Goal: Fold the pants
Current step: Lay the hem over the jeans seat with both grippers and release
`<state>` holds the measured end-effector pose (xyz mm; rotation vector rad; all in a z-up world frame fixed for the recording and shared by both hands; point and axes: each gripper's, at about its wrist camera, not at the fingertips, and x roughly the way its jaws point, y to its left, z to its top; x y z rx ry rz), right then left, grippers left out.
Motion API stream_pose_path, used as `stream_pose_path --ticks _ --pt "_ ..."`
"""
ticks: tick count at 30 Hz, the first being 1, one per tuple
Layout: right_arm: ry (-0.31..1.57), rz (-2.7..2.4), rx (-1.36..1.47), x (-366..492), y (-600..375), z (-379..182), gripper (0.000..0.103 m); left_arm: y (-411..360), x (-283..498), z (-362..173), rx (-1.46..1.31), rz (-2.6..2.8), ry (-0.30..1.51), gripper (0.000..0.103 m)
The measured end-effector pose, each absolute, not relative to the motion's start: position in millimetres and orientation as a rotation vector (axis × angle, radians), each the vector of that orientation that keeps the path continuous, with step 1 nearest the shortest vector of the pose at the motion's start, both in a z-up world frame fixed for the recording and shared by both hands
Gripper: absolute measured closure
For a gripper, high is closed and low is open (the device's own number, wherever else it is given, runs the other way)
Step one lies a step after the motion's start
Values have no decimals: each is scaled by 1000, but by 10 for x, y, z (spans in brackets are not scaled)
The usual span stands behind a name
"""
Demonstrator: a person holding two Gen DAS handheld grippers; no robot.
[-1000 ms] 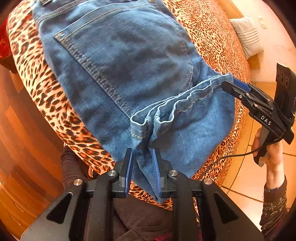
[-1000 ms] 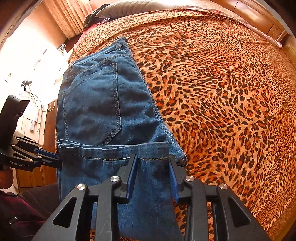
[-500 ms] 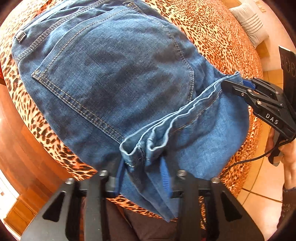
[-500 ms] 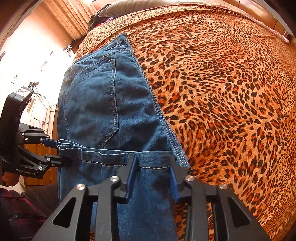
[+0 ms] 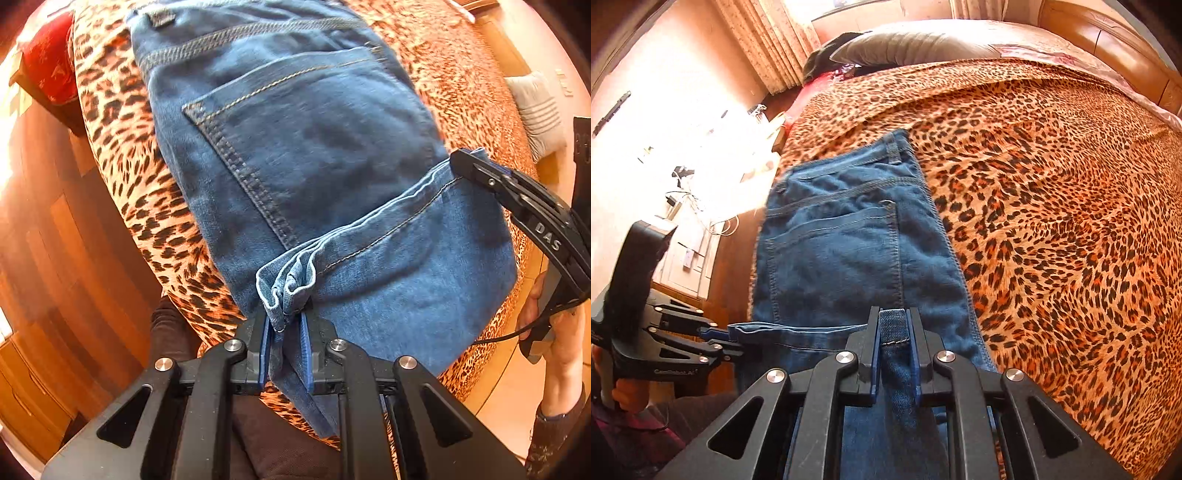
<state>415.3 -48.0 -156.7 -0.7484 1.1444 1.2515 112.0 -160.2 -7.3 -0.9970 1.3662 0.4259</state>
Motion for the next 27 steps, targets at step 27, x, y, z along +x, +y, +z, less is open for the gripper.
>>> stream_pose_path --ticks 27 --pt "1177 1150 -284 4284 -1780 -1158 67 -2194 1419 39 -811 244 1502 76"
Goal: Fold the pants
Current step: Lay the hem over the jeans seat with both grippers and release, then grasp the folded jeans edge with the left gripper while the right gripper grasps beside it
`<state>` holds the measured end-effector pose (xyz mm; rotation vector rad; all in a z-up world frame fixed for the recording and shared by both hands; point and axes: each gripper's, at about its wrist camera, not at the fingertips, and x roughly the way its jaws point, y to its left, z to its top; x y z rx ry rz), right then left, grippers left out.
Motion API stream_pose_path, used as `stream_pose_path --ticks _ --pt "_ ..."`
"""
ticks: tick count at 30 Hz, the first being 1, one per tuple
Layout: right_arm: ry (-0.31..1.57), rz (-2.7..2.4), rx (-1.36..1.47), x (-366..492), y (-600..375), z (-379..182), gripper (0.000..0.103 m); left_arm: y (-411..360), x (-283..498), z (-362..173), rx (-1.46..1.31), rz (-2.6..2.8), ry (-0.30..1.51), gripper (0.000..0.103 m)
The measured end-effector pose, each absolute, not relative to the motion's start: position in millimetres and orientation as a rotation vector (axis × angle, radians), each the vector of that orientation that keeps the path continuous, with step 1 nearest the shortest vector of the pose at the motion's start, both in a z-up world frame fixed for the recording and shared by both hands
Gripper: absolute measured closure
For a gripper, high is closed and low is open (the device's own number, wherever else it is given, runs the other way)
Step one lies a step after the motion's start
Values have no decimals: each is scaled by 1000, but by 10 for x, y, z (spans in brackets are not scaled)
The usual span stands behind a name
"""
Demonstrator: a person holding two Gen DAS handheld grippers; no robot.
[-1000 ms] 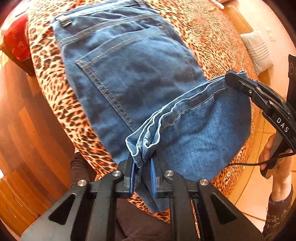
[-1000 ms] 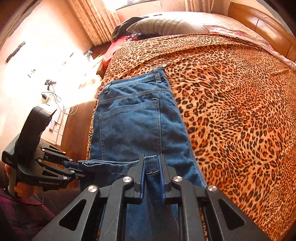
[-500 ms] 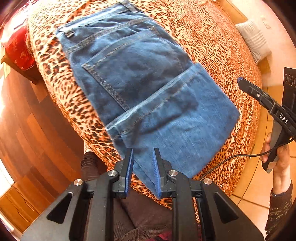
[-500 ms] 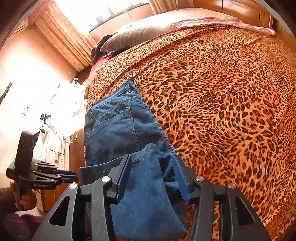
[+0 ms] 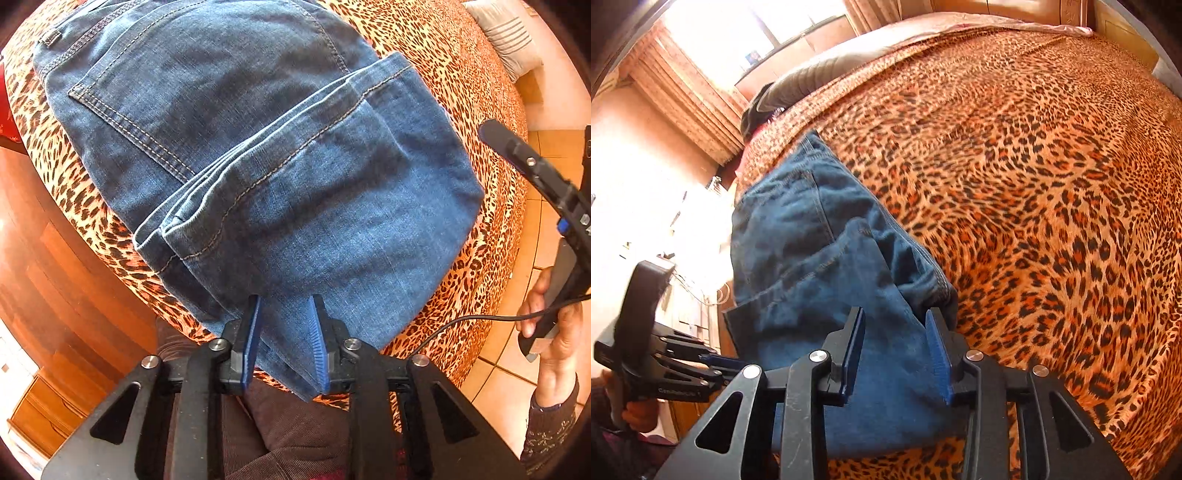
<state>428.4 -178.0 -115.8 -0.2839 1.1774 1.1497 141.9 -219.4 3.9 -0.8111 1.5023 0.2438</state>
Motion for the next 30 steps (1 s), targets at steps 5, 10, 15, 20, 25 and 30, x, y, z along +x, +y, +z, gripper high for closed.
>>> stream_pose_path --ticks 5,10,15,20,25,30 --pt "1228 1184 -275 4179 -1552 -1343 67 -2106 1459 -97 -865 259 1516 74" --pt "1302 1074 -283 4233 -1560 -1741 68 -1989 1348 -67 -915 229 1506 74" --pt "1350 1064 -249 4310 -1486 -1529 59 -1698 1142 77 -972 186 1447 74" --pt "1354 1065 -205 4432 -1214 -1352 46 -933 851 85 -1144 255 1322 72" --pt "1372 1060 -243 4529 -714 -1296 43 -5 621 -1 -1395 336 1126 41" --pt "1421 1060 -293 4592 -132 -1399 41 448 661 -147 -1499 338 1080 41"
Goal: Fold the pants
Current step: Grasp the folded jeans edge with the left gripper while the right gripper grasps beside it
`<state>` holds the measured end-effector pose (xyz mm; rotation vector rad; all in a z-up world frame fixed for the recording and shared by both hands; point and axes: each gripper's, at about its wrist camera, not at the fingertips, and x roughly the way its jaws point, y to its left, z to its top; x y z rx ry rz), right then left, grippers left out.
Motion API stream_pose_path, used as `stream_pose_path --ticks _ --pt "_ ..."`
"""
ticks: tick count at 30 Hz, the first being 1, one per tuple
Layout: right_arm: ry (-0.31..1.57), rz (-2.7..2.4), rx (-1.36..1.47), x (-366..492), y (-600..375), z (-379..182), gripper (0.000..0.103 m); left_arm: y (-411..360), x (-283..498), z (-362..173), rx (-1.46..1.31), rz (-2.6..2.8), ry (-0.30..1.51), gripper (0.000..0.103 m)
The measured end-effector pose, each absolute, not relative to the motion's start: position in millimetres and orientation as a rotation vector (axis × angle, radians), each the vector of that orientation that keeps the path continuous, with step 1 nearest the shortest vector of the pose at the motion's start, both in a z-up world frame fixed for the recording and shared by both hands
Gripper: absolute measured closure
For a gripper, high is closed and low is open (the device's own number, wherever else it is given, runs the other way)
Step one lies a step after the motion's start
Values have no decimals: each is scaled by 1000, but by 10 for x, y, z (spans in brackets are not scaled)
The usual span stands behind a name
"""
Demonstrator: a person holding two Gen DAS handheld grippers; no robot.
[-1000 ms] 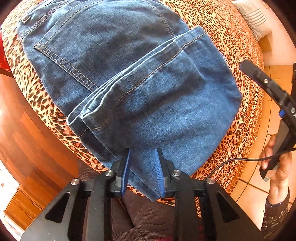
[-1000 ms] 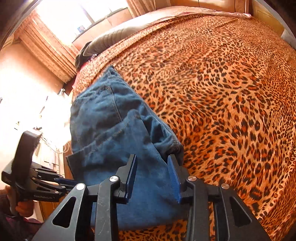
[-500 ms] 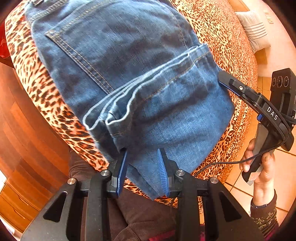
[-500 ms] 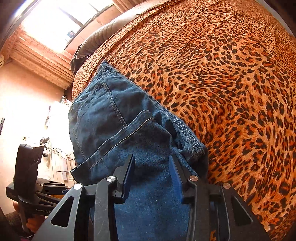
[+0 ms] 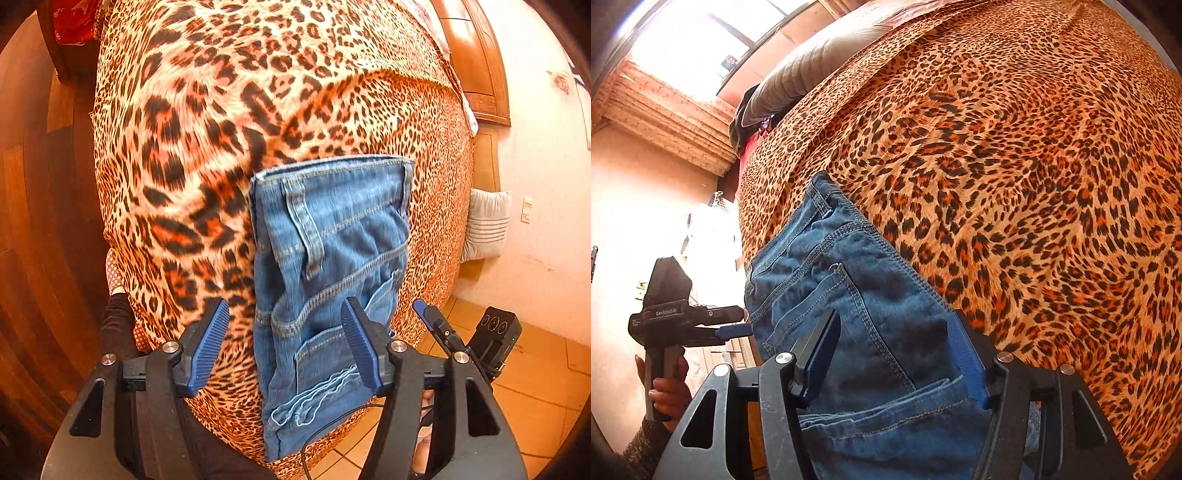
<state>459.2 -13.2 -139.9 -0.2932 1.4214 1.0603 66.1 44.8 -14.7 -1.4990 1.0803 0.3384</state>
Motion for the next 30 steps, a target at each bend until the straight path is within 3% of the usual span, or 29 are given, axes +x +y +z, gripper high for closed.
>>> stream_pose_path --ticks 15,21,22,23,24,25,26,27,30 --pt "1521 1153 -447 4664 1202 -1945 39 666 965 -368 -1594 206 1038 38" --pt "1458 1287 -519 4503 1602 -1943 32 772 1104 -446 -1647 181 994 36" --pt "1434 1309 -578 4432 1655 -1939 37 781 1139 -450 -1647 180 995 36" --pt "1397 1307 -660 4352 1714 -1934 52 785 1169 -443 -1636 183 999 36" --pt "1367 1293 -737 4313 1778 -1936 56 784 1194 -427 -1619 194 1002 38" --pt "1351 1292 -775 4268 1795 -1913 61 767 1209 -389 -1586 220 1009 48" --pt "1352 1300 -794 4248 1807 -1892 75 744 1226 -348 -1529 253 1031 70" --pt "1341 1304 -808 4225 1809 -1858 80 715 1241 -316 -1473 281 1058 79" --pt "1312 1333 -771 4196 1713 -1677 82 664 1215 -189 -1427 302 1037 86"
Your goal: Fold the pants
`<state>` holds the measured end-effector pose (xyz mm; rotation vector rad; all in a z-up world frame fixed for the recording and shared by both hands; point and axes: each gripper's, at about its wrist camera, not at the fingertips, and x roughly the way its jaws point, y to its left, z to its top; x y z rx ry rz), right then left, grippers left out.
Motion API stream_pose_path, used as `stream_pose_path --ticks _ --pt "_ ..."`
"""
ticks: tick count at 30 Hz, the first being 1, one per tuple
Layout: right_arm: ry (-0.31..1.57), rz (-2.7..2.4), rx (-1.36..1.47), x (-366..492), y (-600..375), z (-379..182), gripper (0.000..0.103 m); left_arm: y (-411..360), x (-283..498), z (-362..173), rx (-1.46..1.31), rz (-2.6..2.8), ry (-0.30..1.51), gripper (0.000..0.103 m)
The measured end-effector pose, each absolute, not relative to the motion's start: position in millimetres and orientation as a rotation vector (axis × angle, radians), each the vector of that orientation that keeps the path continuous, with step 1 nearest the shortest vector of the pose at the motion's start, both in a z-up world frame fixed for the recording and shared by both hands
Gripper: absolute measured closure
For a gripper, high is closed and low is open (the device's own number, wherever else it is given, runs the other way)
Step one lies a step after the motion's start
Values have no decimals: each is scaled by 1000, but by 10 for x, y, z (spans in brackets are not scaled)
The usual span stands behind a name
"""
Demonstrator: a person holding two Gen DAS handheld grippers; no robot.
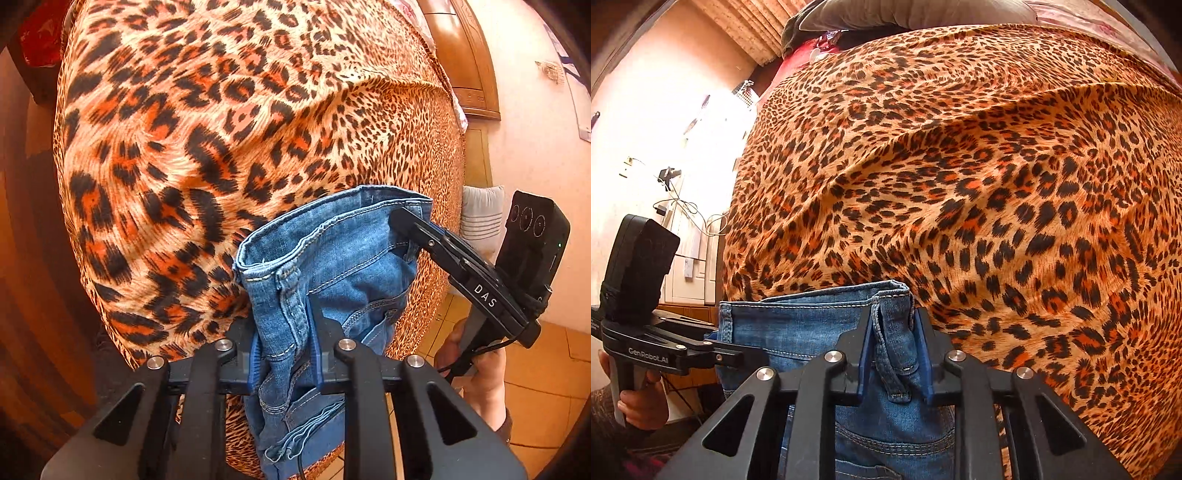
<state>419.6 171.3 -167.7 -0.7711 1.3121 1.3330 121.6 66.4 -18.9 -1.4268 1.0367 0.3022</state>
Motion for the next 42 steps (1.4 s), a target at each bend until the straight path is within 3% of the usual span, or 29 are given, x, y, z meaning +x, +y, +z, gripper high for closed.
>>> stream_pose_path --ticks 10,19,27,33,36,37,39,41,42 --pt "1221 1432 -511 4133 1012 -859 84 131 1337 792 -1036 295 1040 87" --pt "1169 1480 -245 4129 -272 -347 83 -791 1282 1398 -772 154 1043 87" --pt "1211 1381 -155 4000 -1538 -599 79 -1802 1366 1001 -702 -87 1215 86" --pt "1257 1123 -471 3873 -2170 -1331 77 -2324 1323 146 -713 -100 1500 84" --pt "1307 1023 -449 4005 -2521 -1471 77 -2352 1085 167 -735 -127 1511 84" --pt "1300 1007 -402 4073 -2632 -1410 77 -2337 1000 226 -732 -131 1498 79" --pt "1292 1000 -272 4225 -2802 -1252 69 -2264 881 334 -743 -114 1469 68" --pt "1297 1027 -111 4362 -2870 -1142 43 -2151 893 394 -774 -64 1435 52" --pt "1297 1051 -49 4404 -2852 -1126 37 -2084 951 405 -795 -35 1419 51"
